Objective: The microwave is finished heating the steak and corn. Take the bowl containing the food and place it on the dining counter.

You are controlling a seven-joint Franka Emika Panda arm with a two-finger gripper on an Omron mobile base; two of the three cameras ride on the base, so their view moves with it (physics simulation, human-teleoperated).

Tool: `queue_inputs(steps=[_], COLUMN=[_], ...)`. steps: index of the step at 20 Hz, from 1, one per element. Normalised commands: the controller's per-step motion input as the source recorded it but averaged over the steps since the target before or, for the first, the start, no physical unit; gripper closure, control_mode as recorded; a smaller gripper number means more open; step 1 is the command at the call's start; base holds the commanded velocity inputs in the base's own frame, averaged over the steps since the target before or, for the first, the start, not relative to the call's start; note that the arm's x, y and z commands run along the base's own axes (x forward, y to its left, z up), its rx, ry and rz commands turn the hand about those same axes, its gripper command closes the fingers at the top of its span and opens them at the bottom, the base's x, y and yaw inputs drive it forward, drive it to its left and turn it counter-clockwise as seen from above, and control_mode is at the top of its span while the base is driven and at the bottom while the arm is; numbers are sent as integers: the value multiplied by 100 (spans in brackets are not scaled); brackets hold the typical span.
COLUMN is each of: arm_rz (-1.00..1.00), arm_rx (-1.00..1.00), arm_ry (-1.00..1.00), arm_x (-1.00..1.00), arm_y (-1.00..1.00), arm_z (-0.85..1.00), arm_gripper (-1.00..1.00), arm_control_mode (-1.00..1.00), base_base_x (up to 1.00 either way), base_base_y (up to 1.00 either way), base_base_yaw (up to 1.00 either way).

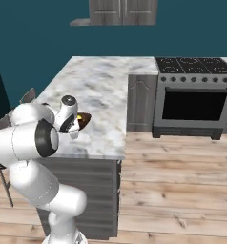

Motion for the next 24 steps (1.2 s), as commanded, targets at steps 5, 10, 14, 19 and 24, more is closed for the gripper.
queue_inputs(steps=[5, 10, 14, 19, 24], arm_rz=[3, 0, -1, -10, -16], arm_rx=[-11, -9, -1, 4, 3], arm_ry=[5, 0, 2, 3, 0], arm_x=[31, 45, 36, -13, -62], arm_y=[5, 18, 9, -8, -27], arm_z=[-56, -16, -1, 53, 96], arm_gripper=[100, 100, -100, -100, -100], arm_control_mode=[-100, -100, -100, -100, -100], base_base_x=[0, 0, 0, 0, 0], base_base_y=[0, 0, 0, 0, 0], base_base_yaw=[0, 0, 0, 0, 0])
